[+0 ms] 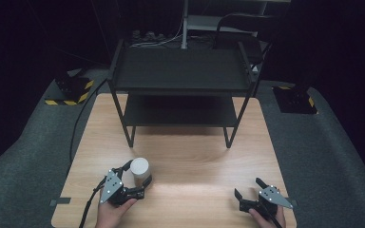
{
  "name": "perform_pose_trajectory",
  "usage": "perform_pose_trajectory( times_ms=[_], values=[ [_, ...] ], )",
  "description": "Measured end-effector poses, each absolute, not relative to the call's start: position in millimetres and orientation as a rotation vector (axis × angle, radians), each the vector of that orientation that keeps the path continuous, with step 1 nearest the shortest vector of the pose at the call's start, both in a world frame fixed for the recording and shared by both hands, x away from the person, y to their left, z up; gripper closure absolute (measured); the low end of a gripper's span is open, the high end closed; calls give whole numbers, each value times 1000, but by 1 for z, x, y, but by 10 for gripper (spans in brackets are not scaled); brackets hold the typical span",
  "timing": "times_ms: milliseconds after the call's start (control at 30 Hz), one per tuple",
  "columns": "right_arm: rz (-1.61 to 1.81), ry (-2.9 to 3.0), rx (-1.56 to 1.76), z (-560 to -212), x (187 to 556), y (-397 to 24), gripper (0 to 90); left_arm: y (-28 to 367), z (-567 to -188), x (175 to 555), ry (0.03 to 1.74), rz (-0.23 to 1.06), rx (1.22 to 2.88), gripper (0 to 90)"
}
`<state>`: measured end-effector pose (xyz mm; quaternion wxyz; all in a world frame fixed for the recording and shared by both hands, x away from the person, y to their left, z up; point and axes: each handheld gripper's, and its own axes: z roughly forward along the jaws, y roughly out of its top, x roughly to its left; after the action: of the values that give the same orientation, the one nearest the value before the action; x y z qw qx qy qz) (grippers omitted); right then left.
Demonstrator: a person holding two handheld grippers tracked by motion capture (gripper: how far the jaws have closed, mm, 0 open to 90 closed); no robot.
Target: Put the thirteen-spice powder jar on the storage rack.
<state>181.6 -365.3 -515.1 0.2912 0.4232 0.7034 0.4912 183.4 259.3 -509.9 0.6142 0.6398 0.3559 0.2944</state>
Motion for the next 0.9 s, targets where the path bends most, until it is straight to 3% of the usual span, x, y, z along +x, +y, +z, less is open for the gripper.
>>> perform_pose_trajectory(
  times_ms=[300, 900],
  values=[
    [1314, 1874, 1127, -515, 182, -366, 3, 258, -512, 182, 846, 696, 1453, 315],
    [1316, 1864, 1128, -516, 181, -366, 3, 262, -495, 184, 841, 669, 1469, 332]
  ],
)
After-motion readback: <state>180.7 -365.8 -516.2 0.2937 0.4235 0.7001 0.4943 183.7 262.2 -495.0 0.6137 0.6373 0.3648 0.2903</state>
